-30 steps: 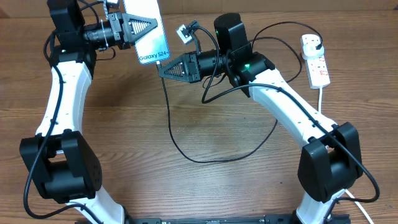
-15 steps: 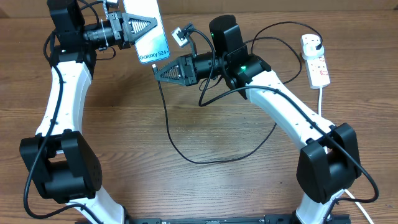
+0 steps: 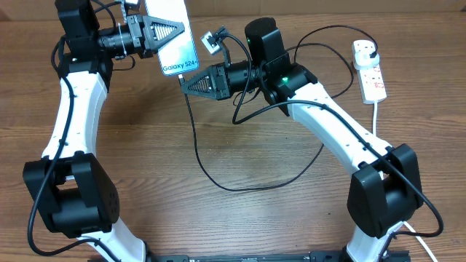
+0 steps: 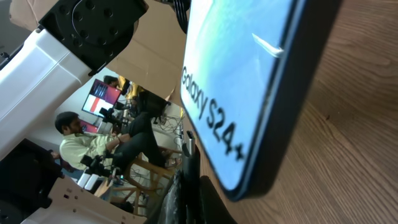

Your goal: Plug charger to phone and switch on socket

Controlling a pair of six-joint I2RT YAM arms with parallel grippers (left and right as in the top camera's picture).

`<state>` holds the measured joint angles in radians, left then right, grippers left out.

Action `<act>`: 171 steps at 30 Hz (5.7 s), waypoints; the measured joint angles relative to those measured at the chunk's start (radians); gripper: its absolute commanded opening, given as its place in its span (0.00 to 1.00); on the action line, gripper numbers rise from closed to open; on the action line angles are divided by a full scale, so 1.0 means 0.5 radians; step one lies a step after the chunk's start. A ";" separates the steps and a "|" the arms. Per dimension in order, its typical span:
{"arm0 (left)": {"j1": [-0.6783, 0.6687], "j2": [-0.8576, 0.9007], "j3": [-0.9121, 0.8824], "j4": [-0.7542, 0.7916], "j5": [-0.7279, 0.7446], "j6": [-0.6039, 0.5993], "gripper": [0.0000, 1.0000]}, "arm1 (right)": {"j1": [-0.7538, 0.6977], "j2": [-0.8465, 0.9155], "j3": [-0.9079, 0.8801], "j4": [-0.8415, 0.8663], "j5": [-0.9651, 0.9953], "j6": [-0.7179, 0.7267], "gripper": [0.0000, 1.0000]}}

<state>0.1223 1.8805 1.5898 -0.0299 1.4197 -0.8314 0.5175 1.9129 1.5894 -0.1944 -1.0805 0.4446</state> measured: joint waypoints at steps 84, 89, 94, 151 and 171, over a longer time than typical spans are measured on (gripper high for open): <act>-0.050 0.000 0.005 -0.204 0.108 0.169 0.04 | -0.043 -0.003 -0.013 0.056 0.127 0.221 0.39; -0.080 0.000 0.005 -0.210 0.127 0.192 0.04 | -0.080 -0.017 -0.013 -0.002 0.159 0.196 0.49; -0.079 0.000 0.005 -0.216 0.134 0.231 0.04 | -0.082 -0.018 -0.013 -0.031 0.171 0.178 0.50; -0.346 0.568 -0.240 -1.466 -1.626 1.401 0.12 | -0.414 -0.103 -0.010 -1.235 0.885 -0.480 0.59; -0.351 0.567 -0.224 -1.537 -1.664 1.400 0.37 | -0.414 -0.103 -0.010 -1.240 0.914 -0.494 0.61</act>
<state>-0.0532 2.1639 1.4780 -0.7982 0.5877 -0.1314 0.3103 1.8614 1.5845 -0.8143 -0.6235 0.1978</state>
